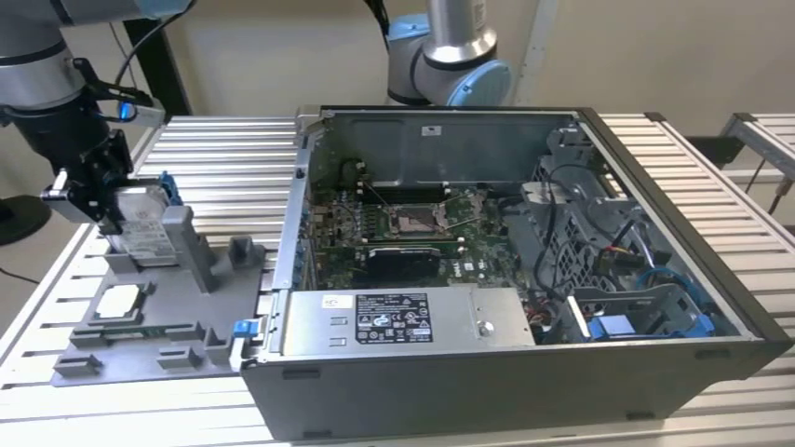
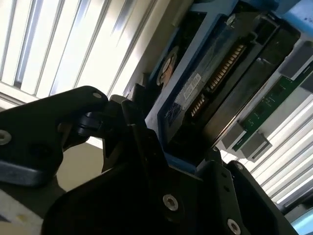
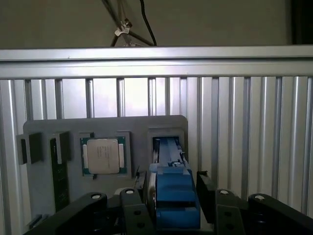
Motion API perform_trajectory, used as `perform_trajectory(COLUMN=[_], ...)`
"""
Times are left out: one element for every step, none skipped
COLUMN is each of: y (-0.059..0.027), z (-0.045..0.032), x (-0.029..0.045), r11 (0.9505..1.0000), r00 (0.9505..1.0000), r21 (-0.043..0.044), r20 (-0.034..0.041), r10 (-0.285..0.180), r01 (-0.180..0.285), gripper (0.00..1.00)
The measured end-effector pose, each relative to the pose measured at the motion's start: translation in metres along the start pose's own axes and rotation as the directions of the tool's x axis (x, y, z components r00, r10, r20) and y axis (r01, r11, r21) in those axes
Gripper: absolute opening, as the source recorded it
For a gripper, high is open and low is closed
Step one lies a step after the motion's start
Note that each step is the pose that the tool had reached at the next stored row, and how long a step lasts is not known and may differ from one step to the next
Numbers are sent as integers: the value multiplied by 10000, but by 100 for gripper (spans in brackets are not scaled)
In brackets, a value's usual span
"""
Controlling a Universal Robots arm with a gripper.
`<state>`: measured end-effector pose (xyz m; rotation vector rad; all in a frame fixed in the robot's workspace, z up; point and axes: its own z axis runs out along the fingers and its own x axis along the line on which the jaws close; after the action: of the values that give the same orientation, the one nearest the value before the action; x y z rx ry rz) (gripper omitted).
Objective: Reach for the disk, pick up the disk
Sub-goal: 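Pick up the disk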
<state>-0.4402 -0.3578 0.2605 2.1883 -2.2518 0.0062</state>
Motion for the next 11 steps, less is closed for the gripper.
perform_trajectory(y=[0, 0, 0, 0, 0, 0, 0, 0, 0, 0, 0], z=[0, 1, 1, 1, 1, 1, 1, 1, 2, 2, 2], x=[0, 0, 0, 0, 1, 0, 0, 0, 0, 0, 0], r11=[10000, 10000, 10000, 10000, 10000, 10000, 10000, 10000, 10000, 10000, 10000], r00=[10000, 10000, 10000, 10000, 10000, 10000, 10000, 10000, 10000, 10000, 10000], r21=[1, 0, 1, 2, 0, 1, 1, 1, 1, 1, 1], r20=[0, 0, 0, 0, -2, 0, 0, 0, 0, 0, 0], r10=[0, 0, 0, 0, 0, 0, 0, 0, 0, 0, 0], r01=[0, 0, 0, 0, 0, 0, 0, 0, 0, 0, 0], gripper=[100, 100, 100, 0, 0, 0, 0, 0, 0, 0, 0])
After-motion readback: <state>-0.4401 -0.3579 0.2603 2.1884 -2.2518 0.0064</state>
